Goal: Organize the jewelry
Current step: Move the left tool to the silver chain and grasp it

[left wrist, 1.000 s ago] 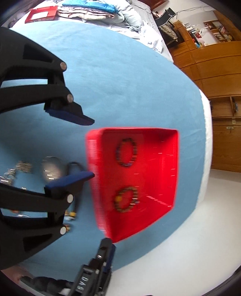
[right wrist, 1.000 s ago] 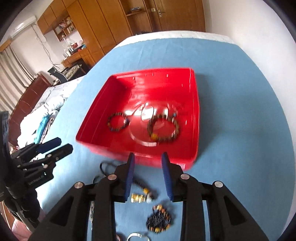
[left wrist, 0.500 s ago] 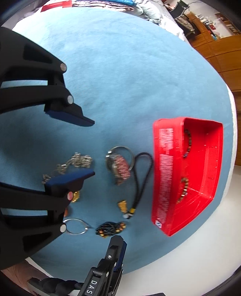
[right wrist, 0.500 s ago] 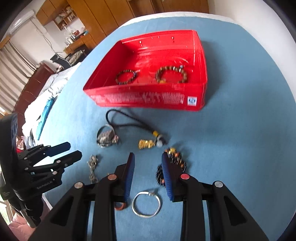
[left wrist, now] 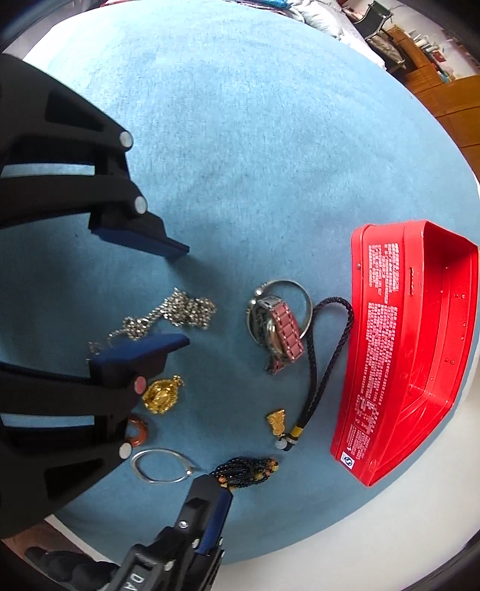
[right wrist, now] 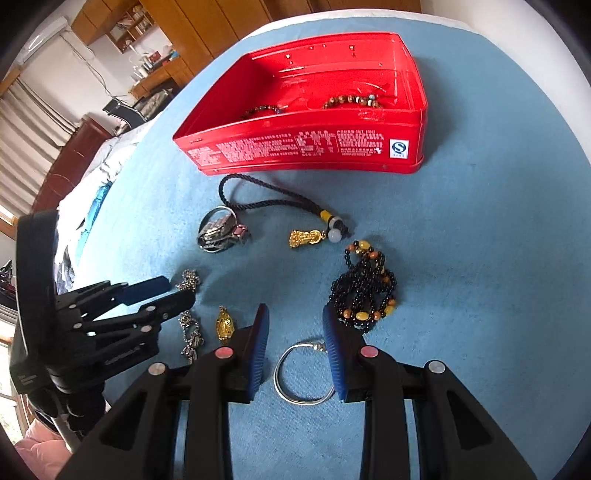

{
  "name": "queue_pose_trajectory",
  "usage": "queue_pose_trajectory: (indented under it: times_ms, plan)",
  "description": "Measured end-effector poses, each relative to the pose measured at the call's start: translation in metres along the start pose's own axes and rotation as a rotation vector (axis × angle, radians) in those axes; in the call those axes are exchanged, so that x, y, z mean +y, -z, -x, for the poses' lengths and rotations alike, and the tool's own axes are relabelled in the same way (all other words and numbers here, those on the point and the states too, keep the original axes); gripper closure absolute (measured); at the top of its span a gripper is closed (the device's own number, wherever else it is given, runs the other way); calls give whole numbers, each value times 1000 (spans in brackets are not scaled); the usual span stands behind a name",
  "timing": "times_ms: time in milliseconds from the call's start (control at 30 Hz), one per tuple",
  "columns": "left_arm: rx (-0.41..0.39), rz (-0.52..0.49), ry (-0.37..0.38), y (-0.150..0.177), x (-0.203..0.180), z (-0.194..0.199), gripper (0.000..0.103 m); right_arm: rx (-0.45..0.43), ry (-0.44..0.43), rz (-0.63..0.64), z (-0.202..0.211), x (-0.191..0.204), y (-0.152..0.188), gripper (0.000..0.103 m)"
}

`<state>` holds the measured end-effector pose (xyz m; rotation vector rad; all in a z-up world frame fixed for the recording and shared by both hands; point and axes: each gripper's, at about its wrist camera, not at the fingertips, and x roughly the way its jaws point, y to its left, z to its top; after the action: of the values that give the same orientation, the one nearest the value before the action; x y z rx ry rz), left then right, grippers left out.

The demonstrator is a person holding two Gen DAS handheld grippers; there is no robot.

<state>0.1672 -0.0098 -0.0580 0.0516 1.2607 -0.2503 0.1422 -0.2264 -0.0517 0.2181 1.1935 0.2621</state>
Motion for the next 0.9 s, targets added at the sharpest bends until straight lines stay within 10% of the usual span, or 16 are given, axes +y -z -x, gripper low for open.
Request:
queue_pose_trajectory:
  times_ms: [267,900]
  plan:
    - [18,-27,7,-2,-12,-7,87,7,-2,-1,-4,0,-1,73]
    - [-148,27,42,0,20,57,91,32,-15,35,-15,18,-3,73]
